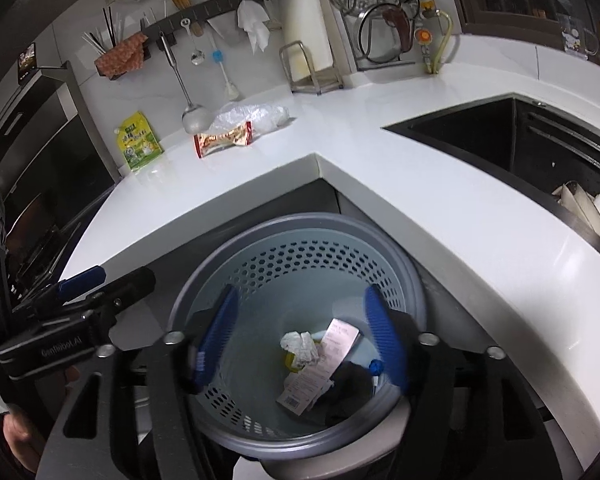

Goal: Collect trash
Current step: 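Move both tools back over the counter toward the remaining items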

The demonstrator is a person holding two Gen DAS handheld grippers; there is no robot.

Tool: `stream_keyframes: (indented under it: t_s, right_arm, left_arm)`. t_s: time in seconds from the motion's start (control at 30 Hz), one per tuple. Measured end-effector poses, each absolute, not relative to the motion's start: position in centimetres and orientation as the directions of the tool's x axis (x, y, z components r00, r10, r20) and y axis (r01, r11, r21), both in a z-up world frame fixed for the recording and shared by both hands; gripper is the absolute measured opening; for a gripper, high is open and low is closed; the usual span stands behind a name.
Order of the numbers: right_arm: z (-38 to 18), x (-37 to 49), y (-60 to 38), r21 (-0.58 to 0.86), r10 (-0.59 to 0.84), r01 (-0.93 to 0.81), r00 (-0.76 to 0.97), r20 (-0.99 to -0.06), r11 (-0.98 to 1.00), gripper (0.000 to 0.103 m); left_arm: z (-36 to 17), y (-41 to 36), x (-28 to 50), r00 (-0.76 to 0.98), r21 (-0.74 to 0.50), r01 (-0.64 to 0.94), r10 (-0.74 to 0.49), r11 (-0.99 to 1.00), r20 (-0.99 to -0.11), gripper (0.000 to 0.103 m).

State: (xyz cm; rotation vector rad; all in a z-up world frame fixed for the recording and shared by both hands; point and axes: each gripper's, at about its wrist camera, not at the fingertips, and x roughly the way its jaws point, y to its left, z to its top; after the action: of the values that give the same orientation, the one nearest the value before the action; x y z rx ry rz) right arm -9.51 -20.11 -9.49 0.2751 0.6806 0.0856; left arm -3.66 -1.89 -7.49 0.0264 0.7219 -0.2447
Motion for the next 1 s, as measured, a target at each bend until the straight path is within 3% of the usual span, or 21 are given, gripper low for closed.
stream_keyframes:
  t_s: [0.23,0.6,1.0]
  right_arm:
    - [-9.4,-9.1,-20.0,0.255,0.147,0.012,0.788,-0.597,0.967,0.075]
    - [-7.6,-5.7,-19.0,0.152,0.108,-0.026,0.820,-0.562,0.988,0.076]
    - [-4.4,2.3,-19.4,0.171,0.150,-0.070,0.844,-0.515,0.983,0.079]
  left_arm:
    - [-6.4,-0.3,-3.5,0.778,-0.040,0.165,-0.155,0.985,-0.608,0.097]
    - [-4.9,1.4,-0.9,0.808,-0.024,0.130,-0.120,0.991,-0.577,0.097]
    - [-1.8,3.0,5.0,0.841,-0.050,0.058,-0.076,0.997,-0.536,0.097]
